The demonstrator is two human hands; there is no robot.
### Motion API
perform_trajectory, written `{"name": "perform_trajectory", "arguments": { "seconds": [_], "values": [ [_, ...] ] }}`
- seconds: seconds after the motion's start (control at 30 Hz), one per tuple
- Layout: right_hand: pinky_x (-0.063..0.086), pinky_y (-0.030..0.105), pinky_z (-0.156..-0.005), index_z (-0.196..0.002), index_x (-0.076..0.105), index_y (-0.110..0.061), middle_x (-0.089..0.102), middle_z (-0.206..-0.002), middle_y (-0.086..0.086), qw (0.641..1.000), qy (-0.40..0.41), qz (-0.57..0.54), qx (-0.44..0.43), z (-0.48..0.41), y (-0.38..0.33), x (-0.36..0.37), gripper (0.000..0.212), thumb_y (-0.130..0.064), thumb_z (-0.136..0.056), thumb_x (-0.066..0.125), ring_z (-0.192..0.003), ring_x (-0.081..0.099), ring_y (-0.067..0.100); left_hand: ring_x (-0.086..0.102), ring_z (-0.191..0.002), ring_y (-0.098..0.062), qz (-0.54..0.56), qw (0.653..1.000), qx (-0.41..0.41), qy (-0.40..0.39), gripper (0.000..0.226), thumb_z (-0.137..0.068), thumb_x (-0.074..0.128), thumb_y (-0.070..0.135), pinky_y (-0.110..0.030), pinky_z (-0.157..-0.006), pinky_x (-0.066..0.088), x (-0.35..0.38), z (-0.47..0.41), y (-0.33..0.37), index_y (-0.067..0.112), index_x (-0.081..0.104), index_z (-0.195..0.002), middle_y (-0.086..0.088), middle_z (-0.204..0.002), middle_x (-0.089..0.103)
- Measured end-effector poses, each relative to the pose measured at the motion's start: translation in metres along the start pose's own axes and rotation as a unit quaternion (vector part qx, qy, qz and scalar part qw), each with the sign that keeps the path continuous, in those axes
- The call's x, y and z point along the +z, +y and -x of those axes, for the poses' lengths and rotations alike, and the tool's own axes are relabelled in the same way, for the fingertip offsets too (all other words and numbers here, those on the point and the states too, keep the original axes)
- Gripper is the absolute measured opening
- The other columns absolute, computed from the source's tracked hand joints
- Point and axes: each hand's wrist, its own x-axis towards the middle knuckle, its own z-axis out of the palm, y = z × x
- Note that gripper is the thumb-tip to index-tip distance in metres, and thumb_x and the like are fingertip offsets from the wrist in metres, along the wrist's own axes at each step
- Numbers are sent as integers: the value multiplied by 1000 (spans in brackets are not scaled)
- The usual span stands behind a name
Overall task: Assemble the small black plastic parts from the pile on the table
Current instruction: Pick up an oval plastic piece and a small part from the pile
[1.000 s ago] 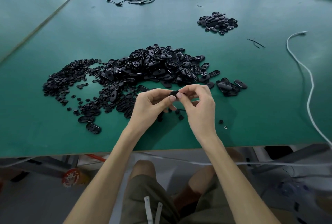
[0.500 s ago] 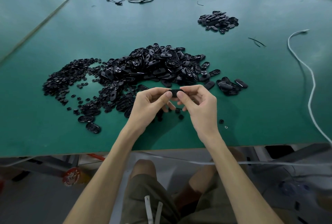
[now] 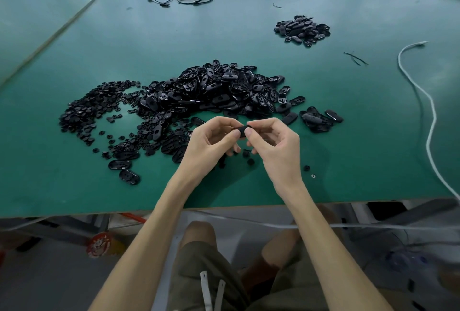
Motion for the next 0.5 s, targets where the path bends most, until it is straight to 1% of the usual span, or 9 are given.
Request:
{"name": "perform_trajectory", "arguments": {
  "seconds": [0.1, 0.23, 0.33, 0.43, 0.5],
  "values": [
    [60, 37, -74, -95, 78, -22, 79, -89, -2, 1000, -10, 2, -5, 0, 0, 0, 7, -15, -91, 77, -79, 74, 17, 67, -71, -16, -6, 1000, -5, -7, 11, -100, 65, 2, -26, -68, 55, 0, 0, 0, -2, 68, -110, 0, -80, 72],
    [59, 31, -72, -96, 79, -18, 79, -89, -2, 1000, -13, -6, -6, 0, 0, -1, 9, -10, -93, 76, -79, 75, 14, 68, -70, -14, -8, 1000, -10, -7, 10, -97, 69, 1, -23, -68, 55, -1, -1, 0, -1, 70, -107, -3, -81, 73],
    [59, 29, -72, -96, 79, -16, 79, -88, -1, 1000, -18, -10, -6, 0, -1, 0, 9, -8, -92, 76, -79, 76, 15, 69, -72, -14, -11, 1000, -11, -8, 10, -96, 70, 1, -24, -68, 56, -1, -1, -1, -1, 70, -107, -1, -81, 74],
    [60, 29, -72, -97, 79, -15, 79, -88, 3, 999, -27, -17, -9, 1, -2, 0, 10, -7, -92, 77, -79, 77, 21, 71, -77, -12, -10, 1000, -12, -1, 12, -97, 69, -1, -24, -67, 56, 0, 0, 0, 1, 69, -109, 0, -86, 75],
    [60, 28, -73, -97, 79, -15, 79, -89, 3, 999, -33, -17, -11, 1, -3, 0, 11, -6, -91, 78, -82, 78, 21, 71, -80, -11, -18, 1000, -8, 5, 14, -96, 67, -4, -23, -69, 56, 0, -1, 0, 3, 69, -108, 1, -92, 75]
  ]
}}
